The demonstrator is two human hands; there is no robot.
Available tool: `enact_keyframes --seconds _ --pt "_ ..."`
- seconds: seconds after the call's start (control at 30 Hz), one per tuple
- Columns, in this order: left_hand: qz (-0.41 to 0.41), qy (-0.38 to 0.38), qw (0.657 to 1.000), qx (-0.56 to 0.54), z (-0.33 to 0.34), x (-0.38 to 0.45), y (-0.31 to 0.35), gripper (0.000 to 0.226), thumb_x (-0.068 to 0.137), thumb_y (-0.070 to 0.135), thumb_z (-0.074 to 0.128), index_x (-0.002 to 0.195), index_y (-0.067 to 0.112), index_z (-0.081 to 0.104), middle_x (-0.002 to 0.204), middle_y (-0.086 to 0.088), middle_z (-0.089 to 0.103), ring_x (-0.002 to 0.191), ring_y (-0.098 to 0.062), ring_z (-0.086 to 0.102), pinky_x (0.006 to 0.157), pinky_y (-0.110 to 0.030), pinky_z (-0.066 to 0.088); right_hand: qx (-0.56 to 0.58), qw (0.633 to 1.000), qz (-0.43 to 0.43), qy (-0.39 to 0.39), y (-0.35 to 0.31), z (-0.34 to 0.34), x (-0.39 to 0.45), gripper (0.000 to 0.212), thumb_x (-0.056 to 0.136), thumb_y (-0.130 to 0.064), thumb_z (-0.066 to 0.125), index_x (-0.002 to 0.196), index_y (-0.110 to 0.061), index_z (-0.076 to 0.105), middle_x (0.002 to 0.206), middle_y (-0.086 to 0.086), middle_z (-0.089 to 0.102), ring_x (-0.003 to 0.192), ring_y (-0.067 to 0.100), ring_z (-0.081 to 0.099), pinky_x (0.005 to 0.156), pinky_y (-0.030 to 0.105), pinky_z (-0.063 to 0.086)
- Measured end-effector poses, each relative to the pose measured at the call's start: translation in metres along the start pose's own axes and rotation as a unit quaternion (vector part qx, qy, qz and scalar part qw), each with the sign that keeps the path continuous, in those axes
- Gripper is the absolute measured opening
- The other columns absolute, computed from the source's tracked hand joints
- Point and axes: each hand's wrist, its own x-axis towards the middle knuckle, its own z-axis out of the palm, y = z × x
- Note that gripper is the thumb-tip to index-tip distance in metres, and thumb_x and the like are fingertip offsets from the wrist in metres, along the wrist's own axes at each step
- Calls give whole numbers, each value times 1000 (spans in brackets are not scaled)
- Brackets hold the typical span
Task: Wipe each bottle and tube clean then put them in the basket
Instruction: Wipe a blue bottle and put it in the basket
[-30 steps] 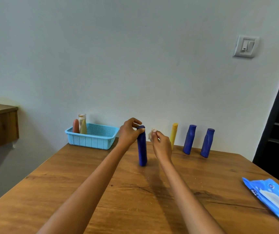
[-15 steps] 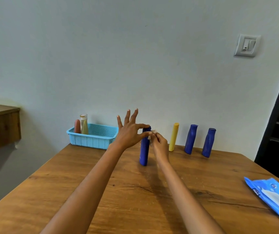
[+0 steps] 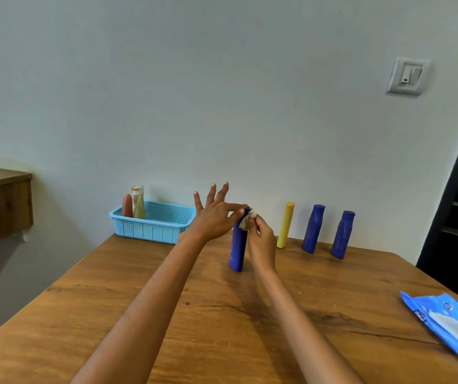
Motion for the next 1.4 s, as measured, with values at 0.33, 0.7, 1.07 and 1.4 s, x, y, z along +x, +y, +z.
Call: enact_keyframes --seconds 0.33,0.7,1.07,1.4 --pt "-14 -15 999 -32 -1 -1 2 41 99 48 27 134 41 46 159 0 -1 145 -22 -14 107 -54 -21 -89 992 -81 34 -8 -17 -11 11 89 -19 62 95 -11 60 102 -6 59 88 8 61 70 14 51" --pt "-10 -35 998 -50 -2 -1 4 44 100 46 22 137 35 44 157 7 14 146 -17 -1 109 -54 -18 -180 982 -44 -41 8 -14 -21 21 84 -22 69 99 -8 67 104 4 57 90 12 59 77 20 48" --pt "59 52 997 25 -5 -3 2 36 99 19 35 126 29 56 133 9 52 115 -11 52 107 -41 14 -99 992 -53 50 -32 -19 1 15 85 -21 68 93 -8 66 101 1 54 82 9 58 61 2 43" --pt "49 48 997 43 -4 -6 2 46 91 14 40 133 29 50 129 2 44 120 -17 42 108 -45 13 -359 931 -62 -6 16 -14 -21 17 86 -30 65 100 -22 70 106 -3 67 105 16 52 81 27 42"
